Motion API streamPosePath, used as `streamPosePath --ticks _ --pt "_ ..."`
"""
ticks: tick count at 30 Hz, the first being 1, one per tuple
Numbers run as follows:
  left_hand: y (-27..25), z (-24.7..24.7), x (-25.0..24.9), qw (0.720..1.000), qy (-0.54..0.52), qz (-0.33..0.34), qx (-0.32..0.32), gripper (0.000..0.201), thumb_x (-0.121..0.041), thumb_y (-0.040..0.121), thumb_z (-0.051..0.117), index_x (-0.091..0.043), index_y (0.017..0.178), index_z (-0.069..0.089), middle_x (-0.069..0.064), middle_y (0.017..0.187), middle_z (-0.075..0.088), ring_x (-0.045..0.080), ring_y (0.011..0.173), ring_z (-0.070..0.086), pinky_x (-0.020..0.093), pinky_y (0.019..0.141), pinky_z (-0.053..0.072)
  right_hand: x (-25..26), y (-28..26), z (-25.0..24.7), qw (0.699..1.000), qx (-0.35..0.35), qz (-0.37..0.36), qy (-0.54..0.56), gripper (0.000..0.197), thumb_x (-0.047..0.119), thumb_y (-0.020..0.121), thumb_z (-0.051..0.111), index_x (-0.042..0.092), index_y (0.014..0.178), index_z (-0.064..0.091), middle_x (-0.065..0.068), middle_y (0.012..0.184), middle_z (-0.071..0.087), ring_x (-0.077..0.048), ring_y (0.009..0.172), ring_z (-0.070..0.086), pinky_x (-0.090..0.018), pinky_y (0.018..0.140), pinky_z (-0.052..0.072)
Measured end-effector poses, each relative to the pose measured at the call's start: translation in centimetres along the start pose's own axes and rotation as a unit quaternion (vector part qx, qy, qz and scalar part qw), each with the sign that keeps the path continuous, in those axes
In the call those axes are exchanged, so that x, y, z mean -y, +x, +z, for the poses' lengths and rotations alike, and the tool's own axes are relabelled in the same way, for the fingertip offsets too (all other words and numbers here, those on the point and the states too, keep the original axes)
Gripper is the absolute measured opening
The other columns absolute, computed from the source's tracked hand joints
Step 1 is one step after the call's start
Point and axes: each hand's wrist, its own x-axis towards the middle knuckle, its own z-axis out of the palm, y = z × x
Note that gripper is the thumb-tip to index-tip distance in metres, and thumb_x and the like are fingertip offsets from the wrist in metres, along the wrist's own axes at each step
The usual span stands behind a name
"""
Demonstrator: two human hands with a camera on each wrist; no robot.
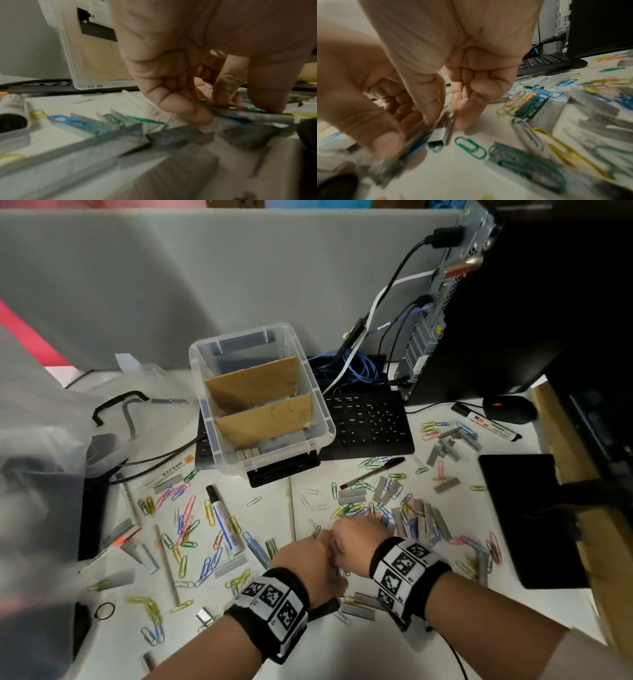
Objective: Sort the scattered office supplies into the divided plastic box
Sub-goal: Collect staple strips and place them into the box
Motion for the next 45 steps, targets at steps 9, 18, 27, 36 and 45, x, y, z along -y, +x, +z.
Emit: streamPosePath --ticks 9,18,27,36,45 --pt "1.9 0.6 2.9 0.99 -0.114 -0.042 -0.065 0.023 -0.019 0.086 0.054 -0.022 0.107 0.047 0.0 0.096 0.063 0.022 0.091 0.062 0.027 0.072 0.046 -0.4 -0.3 0.2 0.999 -0.03 0.005 0.025 0.01 0.016 0.086 0.055 0.015 0.094 0.048 -0.007 0.103 0.064 -0.027 0.098 0.06 -0.029 0.072 0.042" --pt "1.7 -1.6 4.5 0.923 -0.342 -0.028 -0.173 0.008 -0.012 0.088 0.061 -0.02 0.089 0.06 -0.006 0.08 0.064 0.012 0.069 0.059 0.022 0.067 0.047 -3.2 -0.5 -0.7 0.9 -0.043 0.002 0.433 0.021 0.007 0.086 0.063 0.013 0.105 0.059 -0.002 0.086 0.069 -0.012 0.074 0.063 -0.019 0.065 0.048" --pt "1.9 -3.4 4.4 0.877 -0.447 -0.001 -0.175 0.02 0.0 0.087 0.062 -0.016 0.099 0.06 -0.003 0.078 0.059 0.009 0.068 0.055 0.016 0.066 0.045 -3.6 -0.2 -1.5 0.816 -0.061 -0.004 0.575 0.021 0.001 0.087 0.06 0.012 0.105 0.059 -0.002 0.079 0.069 -0.012 0.068 0.063 -0.024 0.056 0.039" --pt "2.6 -2.0 3.4 0.901 -0.406 0.023 -0.154 0.021 -0.002 0.081 0.067 -0.022 0.084 0.062 -0.005 0.073 0.055 0.011 0.063 0.048 0.033 0.069 0.049 -3.3 0.3 -1.3 0.762 -0.062 0.032 0.643 0.018 -0.002 0.087 0.058 0.013 0.097 0.058 -0.018 0.085 0.053 -0.025 0.071 0.052 -0.026 0.052 0.036" --pt "3.4 -0.9 3.5 0.925 -0.346 -0.023 -0.154 0.024 -0.007 0.09 0.056 -0.031 0.086 0.056 -0.008 0.084 0.06 0.014 0.069 0.058 0.026 0.07 0.048 -2.9 0.4 -1.0 0.859 -0.139 -0.016 0.492 0.026 0.004 0.08 0.07 0.012 0.095 0.05 -0.018 0.084 0.067 -0.036 0.081 0.066 -0.045 0.08 0.054"
